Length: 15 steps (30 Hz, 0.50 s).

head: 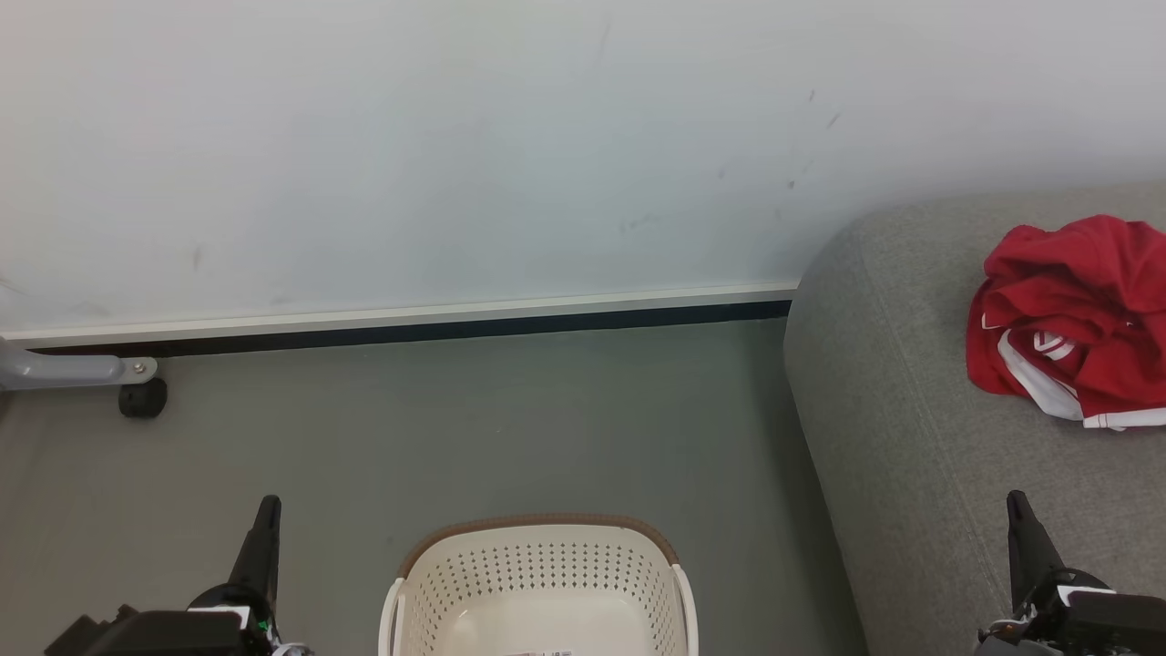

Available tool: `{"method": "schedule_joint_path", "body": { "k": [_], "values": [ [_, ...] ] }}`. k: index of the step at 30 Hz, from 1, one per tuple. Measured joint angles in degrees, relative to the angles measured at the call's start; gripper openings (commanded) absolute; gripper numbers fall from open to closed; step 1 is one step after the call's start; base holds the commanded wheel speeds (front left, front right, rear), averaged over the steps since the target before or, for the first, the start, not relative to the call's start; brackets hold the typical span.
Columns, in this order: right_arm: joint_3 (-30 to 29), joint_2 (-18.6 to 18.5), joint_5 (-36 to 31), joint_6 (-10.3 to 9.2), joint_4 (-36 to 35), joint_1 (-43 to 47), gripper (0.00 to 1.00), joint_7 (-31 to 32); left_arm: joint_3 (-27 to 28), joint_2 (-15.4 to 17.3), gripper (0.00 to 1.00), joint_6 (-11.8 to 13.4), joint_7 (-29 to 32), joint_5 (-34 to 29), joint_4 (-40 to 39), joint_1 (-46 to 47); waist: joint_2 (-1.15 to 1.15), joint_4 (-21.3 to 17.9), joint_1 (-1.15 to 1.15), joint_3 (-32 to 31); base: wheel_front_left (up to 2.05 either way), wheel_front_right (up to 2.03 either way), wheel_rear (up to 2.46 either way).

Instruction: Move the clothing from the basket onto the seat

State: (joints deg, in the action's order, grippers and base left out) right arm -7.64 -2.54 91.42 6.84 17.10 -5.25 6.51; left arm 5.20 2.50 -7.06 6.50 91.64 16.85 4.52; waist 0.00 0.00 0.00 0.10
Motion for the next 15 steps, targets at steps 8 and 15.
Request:
{"method": "schedule_joint_path", "body": {
  "k": [8,15],
  "values": [
    [0.0,0.0,0.0,0.00,0.0,0.0,0.00,0.0,0.0,0.0,0.00,0.0,0.0,0.0,0.0,0.0,0.00,0.0,0.00,0.0,0.00,0.00,0.00],
    [0.0,0.0,0.0,0.00,0.0,0.0,0.00,0.0,0.0,0.0,0.00,0.0,0.0,0.1,0.0,0.0,0.00,0.0,0.00,0.0,0.00,0.00,0.00]
  ]
}}
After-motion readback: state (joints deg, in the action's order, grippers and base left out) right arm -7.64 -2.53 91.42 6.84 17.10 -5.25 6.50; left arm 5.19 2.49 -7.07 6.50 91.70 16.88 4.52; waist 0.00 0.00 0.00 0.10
